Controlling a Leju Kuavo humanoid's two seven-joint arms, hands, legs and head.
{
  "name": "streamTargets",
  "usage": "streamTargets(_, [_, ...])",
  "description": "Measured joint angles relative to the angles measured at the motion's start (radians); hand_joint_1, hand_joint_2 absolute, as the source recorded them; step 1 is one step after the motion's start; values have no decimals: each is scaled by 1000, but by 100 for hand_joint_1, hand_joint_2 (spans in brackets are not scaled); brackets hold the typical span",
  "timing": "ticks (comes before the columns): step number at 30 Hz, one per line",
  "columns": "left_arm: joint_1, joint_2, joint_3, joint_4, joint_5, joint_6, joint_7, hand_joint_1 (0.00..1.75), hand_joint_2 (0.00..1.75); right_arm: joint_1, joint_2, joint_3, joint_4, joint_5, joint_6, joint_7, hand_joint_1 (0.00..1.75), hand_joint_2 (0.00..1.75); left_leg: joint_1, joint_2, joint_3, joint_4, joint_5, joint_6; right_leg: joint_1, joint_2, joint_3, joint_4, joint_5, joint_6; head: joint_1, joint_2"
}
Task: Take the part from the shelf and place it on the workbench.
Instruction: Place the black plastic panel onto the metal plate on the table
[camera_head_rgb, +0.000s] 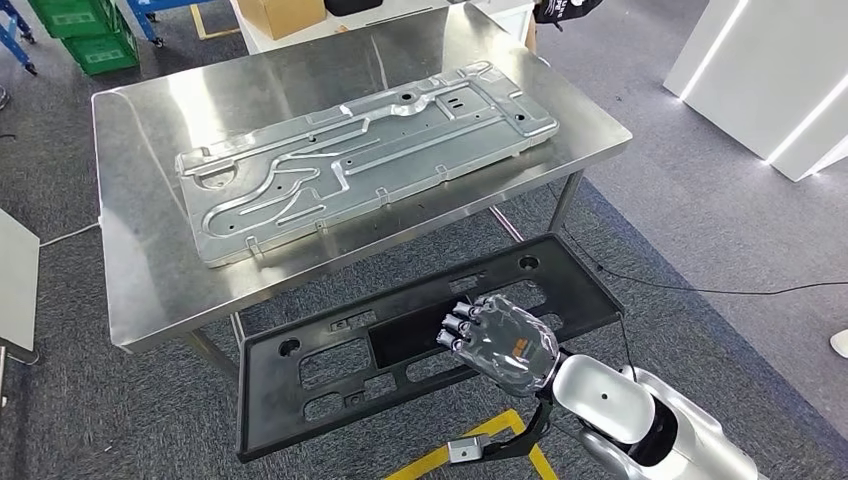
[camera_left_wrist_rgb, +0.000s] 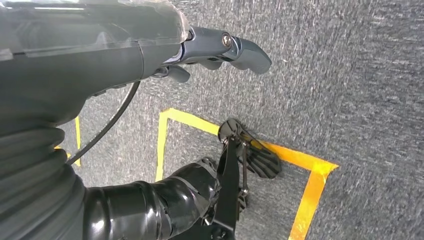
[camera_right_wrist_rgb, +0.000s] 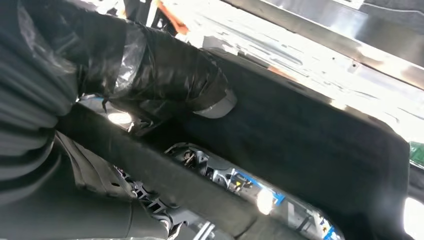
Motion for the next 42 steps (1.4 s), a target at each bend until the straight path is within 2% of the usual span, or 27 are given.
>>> streamTargets(3, [0,0,0,0,0,0,0,0,175,-1,0,0,0,0,0,0,175,175,-1,0,0,0,-1,4,-1,0,2,-5,3,7,0,0])
streamTargets(7, [0,0,0,0,0,0,1,0,175,-3,0,0,0,0,0,0,175,175,-3,0,0,1,-2,9,-3,0,3,-8,4,22,0,0])
streamTargets(19, [0,0,0,0,4,2,8,0,175,-4,0,0,0,-5,0,4,175,175,-4,0,0,4,-3,11,-1,0,3,-8,4,26,0,0])
streamTargets(22, [0,1,0,0,8,2,9,0,175,-4,0,1,0,-5,0,4,175,175,-7,0,-5,8,-9,22,-8,0,3,-11,5,35,0,0])
streamTargets(25, [0,2,0,0,7,2,9,0,175,-4,0,2,1,-7,0,5,175,175,-7,-2,3,-12,-21,46,-11,0,2,9,16,50,0,0])
streamTargets(26, [1,2,0,0,6,2,9,0,175,-4,0,3,2,-7,0,6,175,175,-6,-3,14,-20,-24,56,-12,1,-5,28,14,51,0,0])
streamTargets(27, [1,2,0,-1,6,3,10,0,175,-6,0,3,2,-8,0,6,175,175,-6,-4,26,-24,-27,64,-12,3,-23,57,0,50,1,0])
streamTargets(29, [2,3,0,-1,6,3,12,0,175,-6,-1,4,3,-11,0,6,175,175,-10,-3,44,-26,-27,72,-9,8,-91,165,-53,46,2,0])
streamTargets(30, [3,3,0,-1,5,3,13,0,175,-6,-2,6,3,-12,0,6,175,175,-12,-2,48,-24,-27,72,-7,10,-133,230,-79,45,3,0])
streamTargets(31, [3,3,0,-1,5,4,14,0,175,-4,-3,7,4,-14,0,6,175,175,-13,-2,52,-22,-28,70,-5,11,-167,276,-92,44,3,0])
streamTargets(32, [3,3,0,-1,5,6,16,0,175,-3,-4,9,5,-15,0,6,175,175,-13,-2,57,-20,-30,67,-4,12,-186,292,-91,42,3,0])
streamTargets(33, [4,3,0,-1,4,7,18,0,175,-2,-4,10,5,-16,0,6,175,175,-13,-3,64,-16,-35,62,-5,11,-184,268,-73,40,3,0])
streamTargets(35, [5,2,0,-1,3,9,24,0,175,-3,-5,10,6,-18,0,6,175,175,-11,-6,77,-9,-55,51,-5,11,-143,140,7,35,3,0])
streamTargets(36, [5,2,0,-1,4,9,25,0,175,-3,-6,11,6,-19,0,6,175,175,-11,-8,82,-4,-65,44,-2,10,-125,85,34,31,3,0])
streamTargets(37, [5,2,0,-1,5,8,26,0,175,-3,-7,12,7,-19,1,6,175,175,-11,-10,81,1,-75,35,1,10,-114,53,55,24,3,0])
streamTargets(40, [2,2,0,-1,7,6,26,0,175,-1,-9,15,8,-21,1,6,175,175,-11,-11,80,16,-85,12,7,14,-106,48,56,1,2,0])
streamTargets(41, [1,2,0,-1,7,6,26,0,175,-2,-9,15,8,-21,1,6,175,175,-9,-9,72,36,-80,6,6,14,-101,43,55,-5,2,0])
streamTargets(42, [-1,1,0,-1,7,7,26,0,175,-3,-9,15,8,-21,1,6,175,175,-8,-7,51,72,-79,2,5,13,-94,37,53,-10,1,0])
